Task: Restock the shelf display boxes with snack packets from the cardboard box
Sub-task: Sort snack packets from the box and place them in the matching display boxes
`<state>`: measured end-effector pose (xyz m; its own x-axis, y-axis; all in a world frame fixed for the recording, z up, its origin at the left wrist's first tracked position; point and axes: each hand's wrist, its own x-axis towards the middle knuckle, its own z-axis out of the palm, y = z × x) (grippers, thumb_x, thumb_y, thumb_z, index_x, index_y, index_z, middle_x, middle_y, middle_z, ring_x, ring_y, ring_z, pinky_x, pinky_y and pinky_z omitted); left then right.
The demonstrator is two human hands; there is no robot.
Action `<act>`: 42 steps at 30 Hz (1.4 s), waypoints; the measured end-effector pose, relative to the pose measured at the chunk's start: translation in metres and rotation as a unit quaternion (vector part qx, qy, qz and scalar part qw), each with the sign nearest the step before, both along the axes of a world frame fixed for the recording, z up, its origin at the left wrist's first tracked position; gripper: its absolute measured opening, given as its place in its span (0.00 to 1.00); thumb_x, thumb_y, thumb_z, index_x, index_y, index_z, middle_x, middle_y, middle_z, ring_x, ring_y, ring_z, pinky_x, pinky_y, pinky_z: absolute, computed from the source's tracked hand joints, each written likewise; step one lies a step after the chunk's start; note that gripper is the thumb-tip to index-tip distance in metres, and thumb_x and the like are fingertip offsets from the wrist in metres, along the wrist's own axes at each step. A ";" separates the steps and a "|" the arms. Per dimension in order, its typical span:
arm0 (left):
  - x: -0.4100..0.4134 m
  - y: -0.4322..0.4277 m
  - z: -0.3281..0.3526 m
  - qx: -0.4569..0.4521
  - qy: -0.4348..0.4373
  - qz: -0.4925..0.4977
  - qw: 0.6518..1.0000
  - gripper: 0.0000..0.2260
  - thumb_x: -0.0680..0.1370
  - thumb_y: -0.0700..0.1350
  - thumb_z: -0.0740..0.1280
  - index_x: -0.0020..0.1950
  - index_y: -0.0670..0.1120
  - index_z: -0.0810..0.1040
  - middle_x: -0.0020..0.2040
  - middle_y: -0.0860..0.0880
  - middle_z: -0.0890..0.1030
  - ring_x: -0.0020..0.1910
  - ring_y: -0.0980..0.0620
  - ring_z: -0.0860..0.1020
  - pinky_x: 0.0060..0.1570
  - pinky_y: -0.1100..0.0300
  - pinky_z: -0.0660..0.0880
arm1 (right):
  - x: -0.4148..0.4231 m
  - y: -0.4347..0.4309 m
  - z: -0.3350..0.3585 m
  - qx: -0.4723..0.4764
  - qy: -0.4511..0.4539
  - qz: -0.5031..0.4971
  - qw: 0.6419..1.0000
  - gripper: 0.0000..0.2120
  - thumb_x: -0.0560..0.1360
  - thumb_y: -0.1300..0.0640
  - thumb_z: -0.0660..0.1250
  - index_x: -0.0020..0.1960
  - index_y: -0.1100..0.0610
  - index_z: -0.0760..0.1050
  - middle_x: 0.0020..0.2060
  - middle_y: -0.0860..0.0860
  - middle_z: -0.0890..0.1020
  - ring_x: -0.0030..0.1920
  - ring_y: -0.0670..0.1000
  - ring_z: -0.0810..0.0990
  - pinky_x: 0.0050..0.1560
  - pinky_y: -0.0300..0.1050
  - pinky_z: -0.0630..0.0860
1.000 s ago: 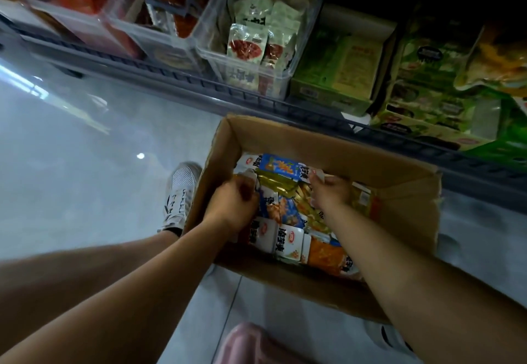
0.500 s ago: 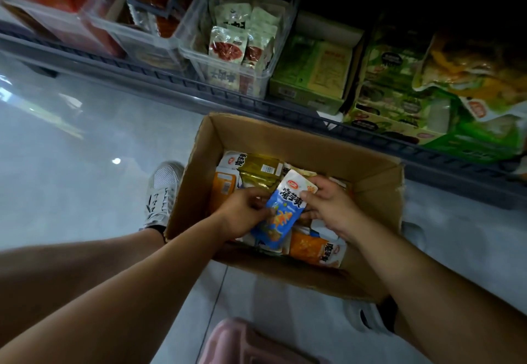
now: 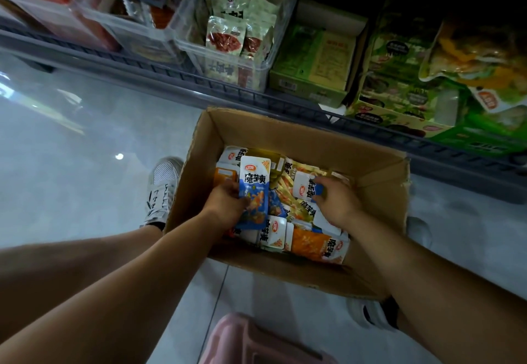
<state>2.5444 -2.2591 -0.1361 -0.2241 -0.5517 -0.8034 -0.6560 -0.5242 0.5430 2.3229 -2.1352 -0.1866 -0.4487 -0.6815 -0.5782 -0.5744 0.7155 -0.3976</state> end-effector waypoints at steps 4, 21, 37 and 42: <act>0.005 0.000 -0.005 0.010 0.018 0.015 1.000 0.14 0.81 0.36 0.69 0.65 0.46 0.78 0.65 0.44 0.81 0.65 0.42 0.79 0.64 0.42 0.78 | -0.007 -0.011 -0.007 0.015 0.044 0.035 0.998 0.29 0.74 0.47 0.73 0.73 0.49 0.69 0.66 0.54 0.75 0.68 0.57 0.68 0.67 0.50 0.69; 0.004 0.001 -0.002 -0.001 0.043 0.062 0.997 0.11 0.81 0.36 0.68 0.60 0.49 0.78 0.60 0.48 0.81 0.57 0.48 0.80 0.52 0.53 0.80 | 0.000 -0.015 0.006 -0.144 0.077 -0.028 0.986 0.08 0.80 0.51 0.64 0.48 0.50 0.80 0.45 0.51 0.83 0.51 0.55 0.78 0.50 0.49 0.74; 0.010 0.005 -0.001 0.008 0.052 0.063 0.997 0.13 0.81 0.38 0.68 0.65 0.48 0.78 0.61 0.49 0.81 0.56 0.51 0.80 0.45 0.59 0.79 | 0.012 -0.001 -0.016 0.016 0.177 0.098 0.979 0.32 0.71 0.40 0.74 0.71 0.50 0.70 0.64 0.51 0.78 0.66 0.56 0.70 0.65 0.50 0.66; 0.009 0.001 0.000 0.013 0.085 0.072 0.994 0.11 0.80 0.37 0.70 0.58 0.51 0.78 0.52 0.54 0.82 0.46 0.59 0.81 0.37 0.64 0.78 | 0.014 0.004 -0.011 -0.030 0.188 0.119 0.974 0.18 0.77 0.45 0.66 0.64 0.52 0.77 0.56 0.53 0.81 0.62 0.57 0.73 0.61 0.49 0.67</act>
